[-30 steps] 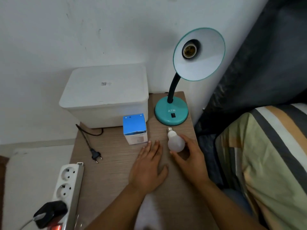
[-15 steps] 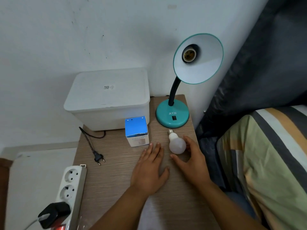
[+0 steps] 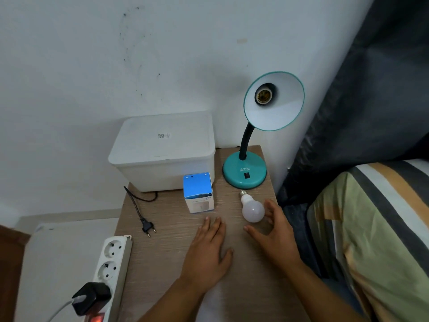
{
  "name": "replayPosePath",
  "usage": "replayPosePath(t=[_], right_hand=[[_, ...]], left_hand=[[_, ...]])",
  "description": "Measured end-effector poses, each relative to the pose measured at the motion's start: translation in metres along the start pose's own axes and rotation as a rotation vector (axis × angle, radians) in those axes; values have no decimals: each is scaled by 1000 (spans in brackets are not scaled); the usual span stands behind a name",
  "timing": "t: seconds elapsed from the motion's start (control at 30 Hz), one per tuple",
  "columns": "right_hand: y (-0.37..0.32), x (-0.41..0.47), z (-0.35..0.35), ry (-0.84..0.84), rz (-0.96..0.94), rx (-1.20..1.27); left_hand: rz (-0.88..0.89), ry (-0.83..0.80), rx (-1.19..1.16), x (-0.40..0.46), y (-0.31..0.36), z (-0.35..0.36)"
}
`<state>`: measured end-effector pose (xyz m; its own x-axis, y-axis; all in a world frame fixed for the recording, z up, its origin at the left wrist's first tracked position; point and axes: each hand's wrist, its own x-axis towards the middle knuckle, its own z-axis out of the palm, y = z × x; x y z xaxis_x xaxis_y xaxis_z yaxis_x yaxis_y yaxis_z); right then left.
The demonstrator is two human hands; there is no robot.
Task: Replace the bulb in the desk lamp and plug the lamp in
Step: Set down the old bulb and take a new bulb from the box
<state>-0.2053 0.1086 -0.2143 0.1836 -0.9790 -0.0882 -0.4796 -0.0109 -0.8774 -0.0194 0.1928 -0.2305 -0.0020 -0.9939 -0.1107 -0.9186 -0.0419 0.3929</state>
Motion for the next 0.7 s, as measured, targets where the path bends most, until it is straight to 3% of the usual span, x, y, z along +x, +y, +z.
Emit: replayPosePath(t=[0.23, 0.4, 0.7], right_hand=[[-15, -9, -5, 55, -35, 3], [-38, -3, -3, 118, -170, -87], [-81, 24, 29, -2, -429, -144]], left_hand=[[-256, 154, -204, -20, -8, -11], [-428, 309, -392, -10, -11, -25], [-491, 445, -679, 27, -13, -38]])
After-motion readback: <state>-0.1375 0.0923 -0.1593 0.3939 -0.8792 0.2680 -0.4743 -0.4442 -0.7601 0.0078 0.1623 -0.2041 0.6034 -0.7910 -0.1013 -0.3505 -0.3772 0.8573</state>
